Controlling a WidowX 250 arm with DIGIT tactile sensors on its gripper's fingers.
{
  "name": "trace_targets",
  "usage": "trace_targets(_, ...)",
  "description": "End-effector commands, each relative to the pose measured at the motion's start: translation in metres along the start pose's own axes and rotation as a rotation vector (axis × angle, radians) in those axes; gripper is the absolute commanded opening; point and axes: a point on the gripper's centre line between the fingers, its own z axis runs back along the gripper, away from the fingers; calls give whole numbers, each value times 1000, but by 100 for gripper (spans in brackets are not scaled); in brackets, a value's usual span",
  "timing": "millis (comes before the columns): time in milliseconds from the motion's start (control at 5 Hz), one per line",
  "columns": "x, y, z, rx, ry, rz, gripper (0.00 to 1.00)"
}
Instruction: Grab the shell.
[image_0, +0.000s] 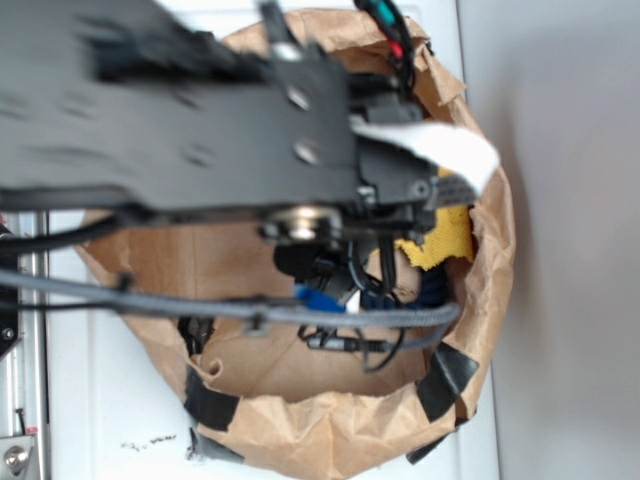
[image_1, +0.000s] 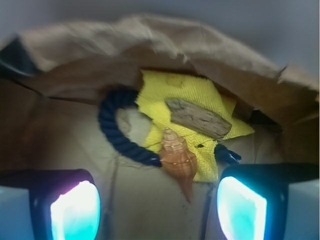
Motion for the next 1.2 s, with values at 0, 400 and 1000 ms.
trace_targets(0,19,6,-31,54,-31,-21,100)
trace_targets(400,28,11,-55,81,-22,2,100)
trace_targets(1000,20,10,-64,172,-97,64,0)
